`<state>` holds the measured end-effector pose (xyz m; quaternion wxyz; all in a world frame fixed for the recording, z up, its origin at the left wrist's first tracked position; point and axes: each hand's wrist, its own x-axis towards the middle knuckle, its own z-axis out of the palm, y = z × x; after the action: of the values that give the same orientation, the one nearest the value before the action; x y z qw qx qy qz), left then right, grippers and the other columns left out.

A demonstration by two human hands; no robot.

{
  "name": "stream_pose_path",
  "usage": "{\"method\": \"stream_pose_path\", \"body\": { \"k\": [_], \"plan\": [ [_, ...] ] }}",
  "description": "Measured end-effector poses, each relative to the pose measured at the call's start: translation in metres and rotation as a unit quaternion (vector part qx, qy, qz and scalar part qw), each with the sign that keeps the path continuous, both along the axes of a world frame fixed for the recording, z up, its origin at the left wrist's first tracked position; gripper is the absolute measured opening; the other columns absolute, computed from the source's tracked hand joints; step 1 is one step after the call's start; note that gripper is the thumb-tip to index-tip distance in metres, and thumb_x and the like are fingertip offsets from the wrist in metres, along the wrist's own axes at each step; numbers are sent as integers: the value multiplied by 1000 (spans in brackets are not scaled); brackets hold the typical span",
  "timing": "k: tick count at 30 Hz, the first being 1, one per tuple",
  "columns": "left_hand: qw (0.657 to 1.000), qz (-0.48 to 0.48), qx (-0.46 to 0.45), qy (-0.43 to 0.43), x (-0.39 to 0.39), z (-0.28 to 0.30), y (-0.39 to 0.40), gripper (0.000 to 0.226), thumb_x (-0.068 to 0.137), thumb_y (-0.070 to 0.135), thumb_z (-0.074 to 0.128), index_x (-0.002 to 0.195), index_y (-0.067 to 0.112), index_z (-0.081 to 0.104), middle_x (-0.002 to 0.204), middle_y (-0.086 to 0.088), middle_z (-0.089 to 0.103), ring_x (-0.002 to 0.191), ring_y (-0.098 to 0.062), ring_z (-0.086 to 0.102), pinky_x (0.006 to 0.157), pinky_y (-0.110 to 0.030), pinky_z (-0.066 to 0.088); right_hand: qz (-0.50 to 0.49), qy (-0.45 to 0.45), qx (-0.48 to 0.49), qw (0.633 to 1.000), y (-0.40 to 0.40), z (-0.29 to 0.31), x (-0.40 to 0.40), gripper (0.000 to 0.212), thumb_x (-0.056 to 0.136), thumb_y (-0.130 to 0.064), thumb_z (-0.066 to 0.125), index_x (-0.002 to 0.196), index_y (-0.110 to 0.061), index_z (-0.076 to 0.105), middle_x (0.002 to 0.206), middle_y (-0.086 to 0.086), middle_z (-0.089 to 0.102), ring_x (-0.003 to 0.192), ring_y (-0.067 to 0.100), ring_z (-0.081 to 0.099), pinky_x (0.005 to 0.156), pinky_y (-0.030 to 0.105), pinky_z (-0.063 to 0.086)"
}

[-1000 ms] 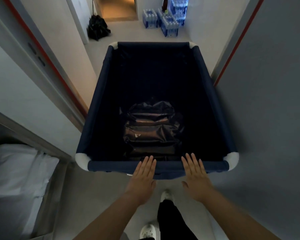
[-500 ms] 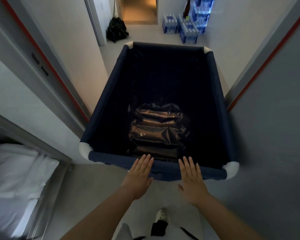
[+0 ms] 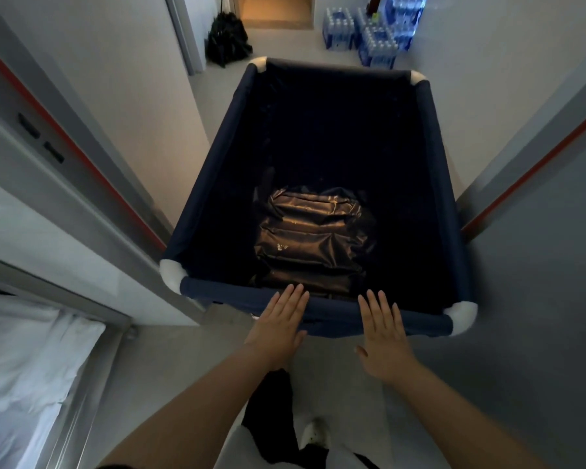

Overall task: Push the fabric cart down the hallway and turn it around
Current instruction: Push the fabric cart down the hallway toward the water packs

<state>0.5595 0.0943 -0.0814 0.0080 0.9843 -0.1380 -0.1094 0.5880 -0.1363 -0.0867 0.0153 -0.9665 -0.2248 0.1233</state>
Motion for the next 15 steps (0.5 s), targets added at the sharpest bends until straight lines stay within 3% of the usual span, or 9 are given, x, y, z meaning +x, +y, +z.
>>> {"method": "stream_pose_path", "body": {
  "k": [3,7,10,13,15],
  "plan": [
    [1000,-18,-10,-16,21,-3,13,65,99,36,26,139,13,-20,154,-6,-15,140,-22,-16,110,-34,-16,-7,19,-16,1000,2,-1,23,103,70,-31,73,144,-4,7,152,19,12,139,36,2,110,43,-10],
    [997,-72,-8,-25,56,1,42,64,99,35,24,141,14,-20,153,-5,-16,138,-21,-20,110,-36,-17,-7,18,-53,998,2,-5,57,98,84,-37,51,135,-14,-30,151,10,-21,133,27,-32,106,40,-25],
    [995,-92,-9,-28,83,6,58,65,98,36,31,146,13,-6,154,-7,-6,140,-24,-8,112,-43,-8,-27,17,-72,997,7,-6,81,98,85,-41,48,132,-15,-34,151,8,-22,131,25,-34,105,39,-28],
    [994,-104,-10,-27,110,10,67,68,91,37,49,145,10,19,152,-10,21,139,-26,16,111,-47,13,-57,11,-63,996,14,-7,106,95,85,-39,46,132,-17,-34,154,7,-17,131,22,-34,104,37,-30],
    [993,-112,-15,-25,128,8,71,68,93,37,44,147,11,10,154,-9,13,141,-26,8,113,-45,5,-81,17,-63,995,20,-7,124,95,85,-41,47,134,-17,-31,154,7,-15,132,20,-32,105,39,-26]
  ]
}}
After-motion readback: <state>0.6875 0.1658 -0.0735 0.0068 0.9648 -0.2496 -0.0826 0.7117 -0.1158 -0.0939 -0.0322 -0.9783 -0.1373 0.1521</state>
